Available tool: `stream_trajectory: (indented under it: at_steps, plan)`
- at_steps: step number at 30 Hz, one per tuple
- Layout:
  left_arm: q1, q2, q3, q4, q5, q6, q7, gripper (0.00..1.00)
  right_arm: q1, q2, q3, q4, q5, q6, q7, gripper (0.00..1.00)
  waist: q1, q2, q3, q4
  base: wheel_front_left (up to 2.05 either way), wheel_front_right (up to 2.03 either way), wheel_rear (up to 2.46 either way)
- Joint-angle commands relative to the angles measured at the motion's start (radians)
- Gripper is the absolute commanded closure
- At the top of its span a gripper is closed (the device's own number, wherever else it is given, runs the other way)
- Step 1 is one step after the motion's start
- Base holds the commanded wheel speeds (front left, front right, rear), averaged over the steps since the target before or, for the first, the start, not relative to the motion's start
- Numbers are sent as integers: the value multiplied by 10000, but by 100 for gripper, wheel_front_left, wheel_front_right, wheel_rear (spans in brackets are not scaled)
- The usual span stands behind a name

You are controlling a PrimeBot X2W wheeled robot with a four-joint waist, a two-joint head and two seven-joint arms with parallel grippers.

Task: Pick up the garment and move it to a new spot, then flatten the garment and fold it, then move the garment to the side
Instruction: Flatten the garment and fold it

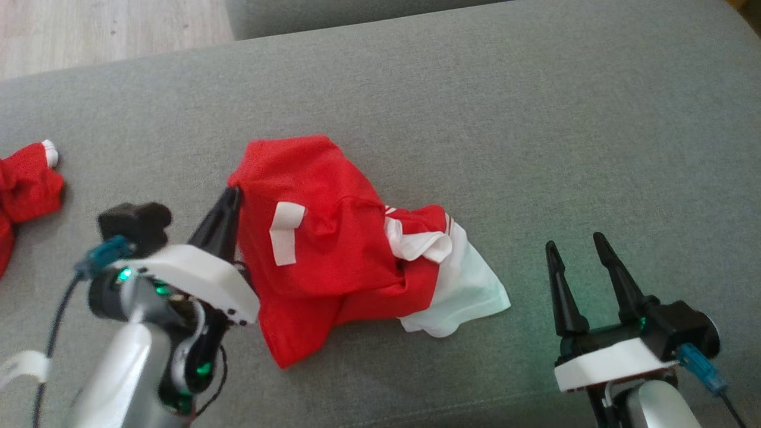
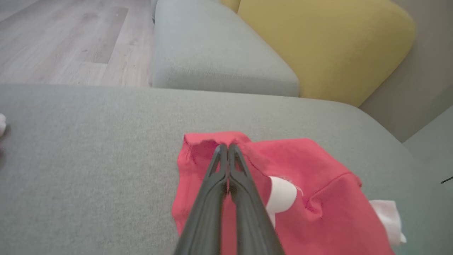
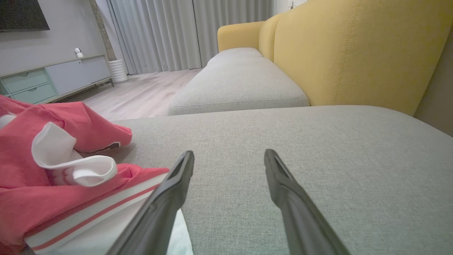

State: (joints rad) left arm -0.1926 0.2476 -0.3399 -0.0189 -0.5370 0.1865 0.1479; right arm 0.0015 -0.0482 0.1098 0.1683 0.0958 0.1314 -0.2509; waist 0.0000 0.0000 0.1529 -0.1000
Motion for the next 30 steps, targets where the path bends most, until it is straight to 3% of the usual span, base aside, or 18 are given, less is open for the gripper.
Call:
stream_trajectory:
  at_steps: [1,6,11,22,30]
  plan:
    - [-315,364,509,-775,39,96,127,100,-117,-75,188,-322,-20,-7,-109,0,0,0,-14,27,0,0,0]
    - [-638,907,716,-1745,48,163,854,100,-189,-63,216,-324,15,-7,-109,0,0,0,-25,82,0,0,0]
    - [-1915,1069,814,-1564,-225,-147,1415,100,-412,-52,348,-287,67,-7,-109,0,0,0,-13,-83,0,0,0]
    - [-6143,1146,294,546,423,-896,2031,100,-813,-32,505,-280,214,-7,-109,0,0,0,139,-1046,0,0,0]
    - [-8585,569,-249,2665,1143,-1205,1333,100,-807,-24,677,-186,375,-7,-109,0,0,0,35,-1749,0,0,0]
